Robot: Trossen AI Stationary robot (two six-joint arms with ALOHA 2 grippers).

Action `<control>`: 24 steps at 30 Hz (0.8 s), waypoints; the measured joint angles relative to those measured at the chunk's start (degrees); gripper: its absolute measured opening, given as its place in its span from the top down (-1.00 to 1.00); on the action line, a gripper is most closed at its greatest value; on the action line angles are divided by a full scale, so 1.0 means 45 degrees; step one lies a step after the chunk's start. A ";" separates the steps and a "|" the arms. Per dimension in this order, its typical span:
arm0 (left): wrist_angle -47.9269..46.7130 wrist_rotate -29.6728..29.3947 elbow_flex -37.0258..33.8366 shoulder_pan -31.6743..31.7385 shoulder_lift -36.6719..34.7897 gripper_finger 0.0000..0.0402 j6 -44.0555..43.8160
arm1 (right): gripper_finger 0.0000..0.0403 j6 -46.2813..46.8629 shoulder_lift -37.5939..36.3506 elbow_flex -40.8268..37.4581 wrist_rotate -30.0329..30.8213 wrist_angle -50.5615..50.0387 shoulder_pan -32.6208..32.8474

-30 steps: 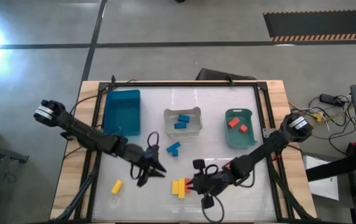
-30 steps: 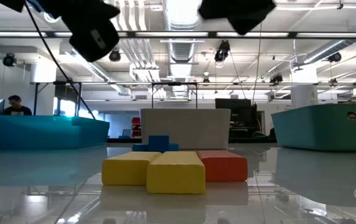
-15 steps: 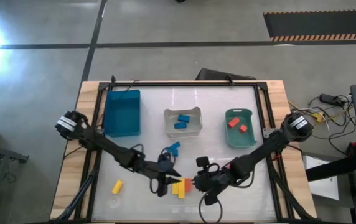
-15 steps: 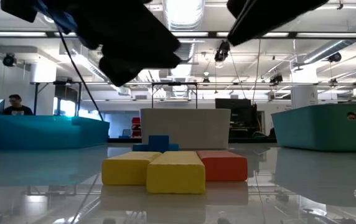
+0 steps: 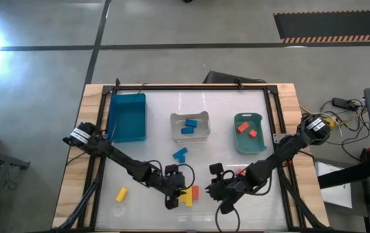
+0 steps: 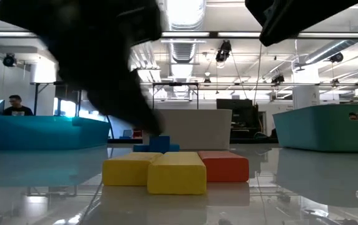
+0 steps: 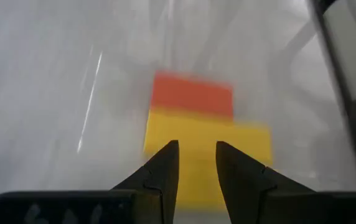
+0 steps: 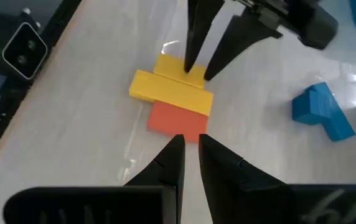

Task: Sort & place blocks by color
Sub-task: Put the yellow block into the blue bin

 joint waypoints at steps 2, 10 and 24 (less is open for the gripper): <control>-0.0401 0.0021 -0.0076 -0.0047 -0.0026 0.55 -0.0168 | 0.81 -0.0001 0.0000 -0.0035 -0.0003 0.0028 0.0000; -0.0356 -0.0065 -0.0142 -0.0039 -0.0023 0.55 -0.0934 | 0.81 -0.0332 0.0000 -0.0267 0.0001 -0.0175 -0.0010; -0.4208 0.0014 -0.0081 0.0013 -0.0617 0.55 -0.1707 | 0.81 -0.0552 0.0000 -0.0686 -0.0003 -0.0383 -0.0015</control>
